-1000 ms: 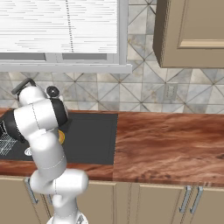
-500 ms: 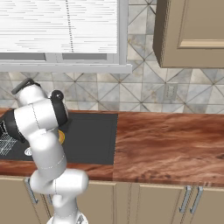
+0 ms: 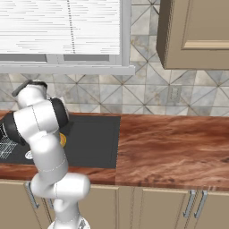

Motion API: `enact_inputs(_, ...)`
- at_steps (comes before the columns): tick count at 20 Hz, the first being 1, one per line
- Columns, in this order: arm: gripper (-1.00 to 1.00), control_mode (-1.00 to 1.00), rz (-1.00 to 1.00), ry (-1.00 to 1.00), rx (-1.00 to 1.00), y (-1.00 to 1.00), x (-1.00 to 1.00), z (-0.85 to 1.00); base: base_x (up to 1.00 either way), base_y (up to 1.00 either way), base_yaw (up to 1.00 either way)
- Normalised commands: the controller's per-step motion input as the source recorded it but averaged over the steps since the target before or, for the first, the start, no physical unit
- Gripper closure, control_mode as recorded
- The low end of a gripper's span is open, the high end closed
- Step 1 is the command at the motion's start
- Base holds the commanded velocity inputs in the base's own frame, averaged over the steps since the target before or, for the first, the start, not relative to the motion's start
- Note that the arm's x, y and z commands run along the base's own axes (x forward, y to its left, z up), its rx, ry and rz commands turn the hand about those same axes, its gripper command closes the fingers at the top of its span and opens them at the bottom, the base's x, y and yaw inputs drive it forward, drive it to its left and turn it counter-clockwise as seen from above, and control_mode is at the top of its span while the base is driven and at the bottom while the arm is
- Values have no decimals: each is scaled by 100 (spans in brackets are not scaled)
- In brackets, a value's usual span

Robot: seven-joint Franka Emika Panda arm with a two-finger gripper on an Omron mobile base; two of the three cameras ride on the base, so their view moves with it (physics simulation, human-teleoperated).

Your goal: Pick the saucepan and jar and place them in the sink. Then turn on the water.

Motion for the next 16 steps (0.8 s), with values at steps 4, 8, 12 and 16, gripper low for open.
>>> enact_inputs(4,-100,-100,-1,-4,22,0,0,-7,0,0,0)
enact_inputs(8,-100,-100,0,0,24,0,0,-19,0,0,0)
enact_inputs(12,-100,-100,0,0,9,-2,0,-19,0,0,0)
enact_inputs(16,-100,-100,1,-5,1,-16,0,-11,0,0,0)
